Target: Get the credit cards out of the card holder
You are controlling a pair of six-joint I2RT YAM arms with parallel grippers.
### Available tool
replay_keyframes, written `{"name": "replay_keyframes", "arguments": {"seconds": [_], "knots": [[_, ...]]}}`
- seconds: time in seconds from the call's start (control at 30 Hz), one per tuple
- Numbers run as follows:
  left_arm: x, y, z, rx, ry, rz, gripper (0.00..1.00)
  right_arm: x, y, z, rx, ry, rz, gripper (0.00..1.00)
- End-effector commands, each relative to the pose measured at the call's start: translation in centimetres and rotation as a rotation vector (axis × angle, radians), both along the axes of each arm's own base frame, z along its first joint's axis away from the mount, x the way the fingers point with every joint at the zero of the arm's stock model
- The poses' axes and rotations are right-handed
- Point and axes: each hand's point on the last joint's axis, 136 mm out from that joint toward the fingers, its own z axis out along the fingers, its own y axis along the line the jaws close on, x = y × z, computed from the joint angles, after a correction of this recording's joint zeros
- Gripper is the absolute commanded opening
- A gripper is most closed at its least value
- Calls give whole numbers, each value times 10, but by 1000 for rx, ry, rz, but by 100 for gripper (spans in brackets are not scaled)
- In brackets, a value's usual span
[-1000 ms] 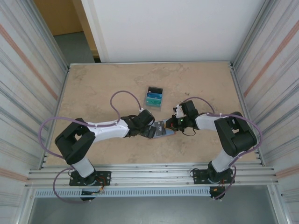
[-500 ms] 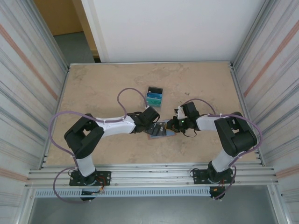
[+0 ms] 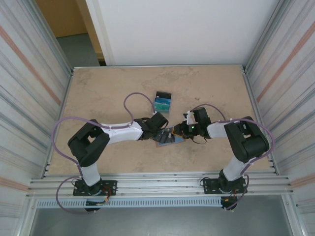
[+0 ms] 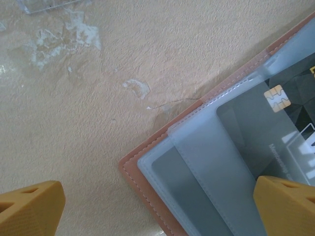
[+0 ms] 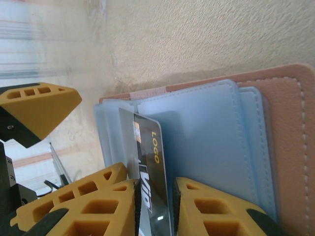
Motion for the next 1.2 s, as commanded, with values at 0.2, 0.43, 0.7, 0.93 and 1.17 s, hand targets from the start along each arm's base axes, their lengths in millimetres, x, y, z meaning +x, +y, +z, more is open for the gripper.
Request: {"name": "replay_keyframes", "arguments": {"seconds": [0.2,0.43,0.7,0.93,1.17], "knots": [[-10,16,-18,76,59,-5,99,-7,0,-12,10,47,-5,19],[-12,20,-13,77,56,2,99,-2,-6,-8,-11,30,-19,1],[-15,34,-8,75,46,25,99,2,-25,5,-63,-7,-44,0],[-12,33,-7,62,42,28,99,5,-37,27,-156,-79,-40,0],[-6,37,-1,58,10,27,99,13,-50,66,-279,-222,-8,0]]}}
